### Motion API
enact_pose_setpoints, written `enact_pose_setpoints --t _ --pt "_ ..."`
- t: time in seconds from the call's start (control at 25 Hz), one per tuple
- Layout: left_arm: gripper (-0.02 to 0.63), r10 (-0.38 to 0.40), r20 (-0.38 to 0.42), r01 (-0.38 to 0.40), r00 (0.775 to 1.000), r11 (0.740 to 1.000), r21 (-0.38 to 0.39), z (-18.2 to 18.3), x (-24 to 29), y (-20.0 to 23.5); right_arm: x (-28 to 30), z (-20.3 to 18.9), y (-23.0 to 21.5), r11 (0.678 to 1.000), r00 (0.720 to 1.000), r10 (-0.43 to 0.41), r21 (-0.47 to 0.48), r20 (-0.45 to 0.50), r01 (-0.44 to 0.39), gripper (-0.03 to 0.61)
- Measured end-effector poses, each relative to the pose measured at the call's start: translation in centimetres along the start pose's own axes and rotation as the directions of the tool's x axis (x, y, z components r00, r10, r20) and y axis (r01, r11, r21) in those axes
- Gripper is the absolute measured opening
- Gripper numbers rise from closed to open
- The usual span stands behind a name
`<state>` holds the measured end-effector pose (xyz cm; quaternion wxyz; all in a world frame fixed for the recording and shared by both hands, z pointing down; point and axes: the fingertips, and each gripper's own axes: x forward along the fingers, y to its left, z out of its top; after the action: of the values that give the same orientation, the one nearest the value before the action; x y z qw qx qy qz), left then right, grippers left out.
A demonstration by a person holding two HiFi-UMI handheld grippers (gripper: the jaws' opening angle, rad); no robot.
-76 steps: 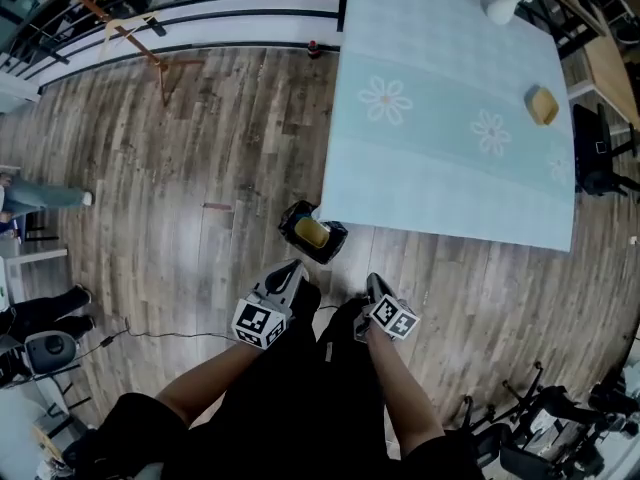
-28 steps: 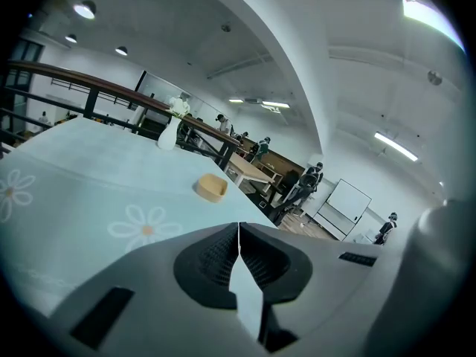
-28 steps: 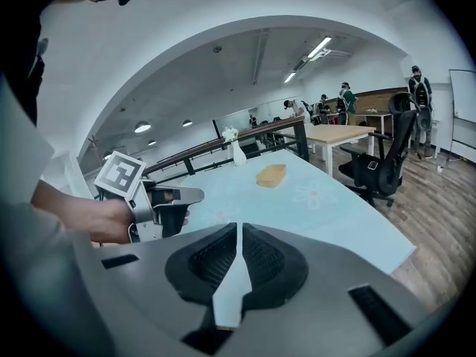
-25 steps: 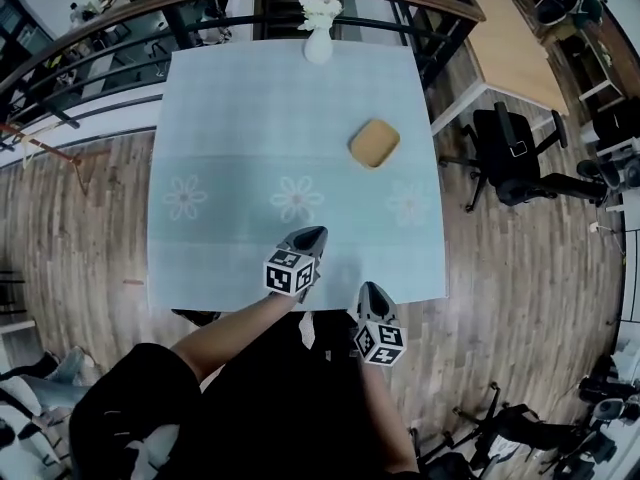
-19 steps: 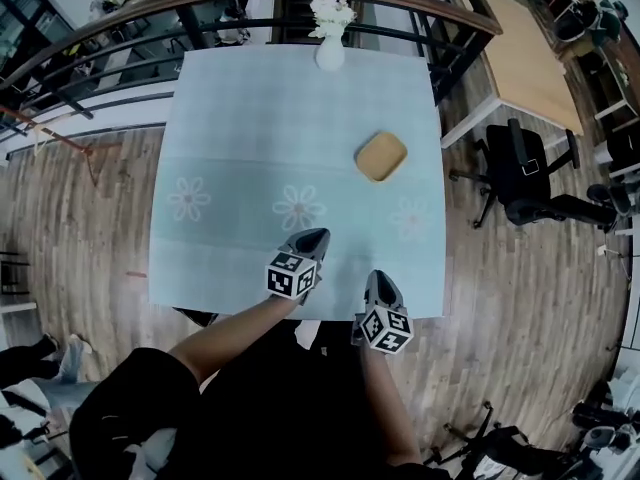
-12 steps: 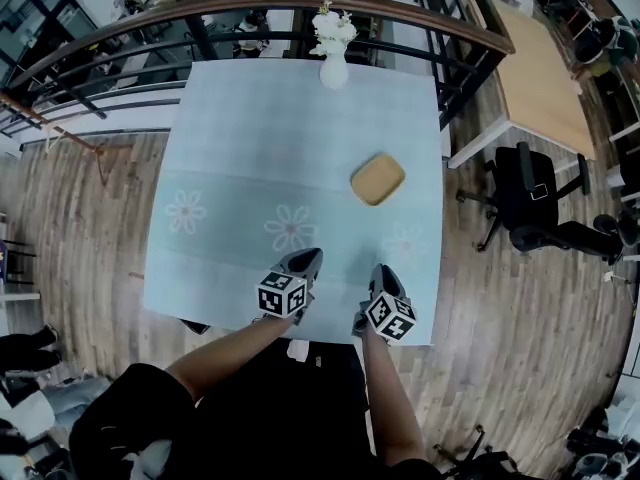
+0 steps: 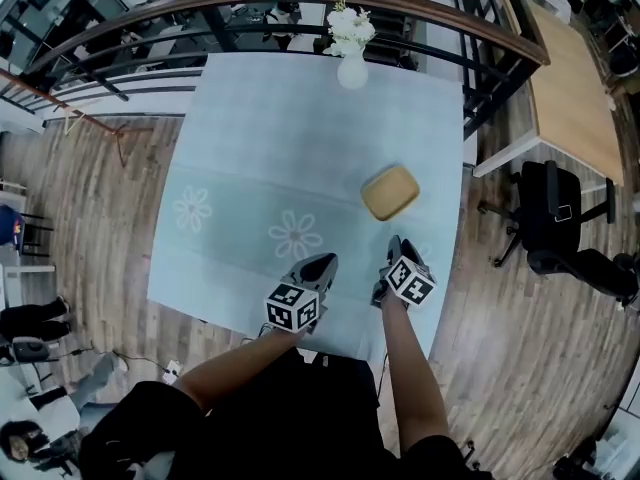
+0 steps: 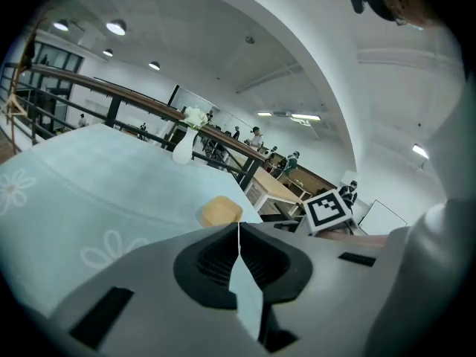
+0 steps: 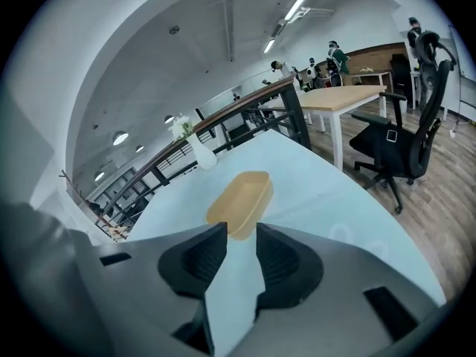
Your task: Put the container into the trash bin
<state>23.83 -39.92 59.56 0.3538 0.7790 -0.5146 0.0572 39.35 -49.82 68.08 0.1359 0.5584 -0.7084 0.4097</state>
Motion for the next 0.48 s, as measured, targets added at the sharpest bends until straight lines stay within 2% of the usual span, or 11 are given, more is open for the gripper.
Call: enact_pose_setpoints --t 0.08,0.2,0.48 --pt "0.017 0.002 0.007 -0.002 1.0 1.0 0.016 0.4 0.3 -0.3 2.1 1.1 -0.5 1.0 1.0 0.006 0.022 -0.01 -0.006 0.112" --pt "0.017 0.008 -0.004 -0.008 1.0 1.0 -0.013 0.0 0.6 0.0 4.8 2.0 -1.1 0.998 1.0 0.003 0.064 -0.028 -0.001 0.112" --pt "0.017 0.061 -0.006 -0.061 0.998 0.997 -0.041 -0.8 0.0 1.3 9.1 1.7 -1.7 0.991 0.997 0.002 0.136 -0.079 0.009 0.112"
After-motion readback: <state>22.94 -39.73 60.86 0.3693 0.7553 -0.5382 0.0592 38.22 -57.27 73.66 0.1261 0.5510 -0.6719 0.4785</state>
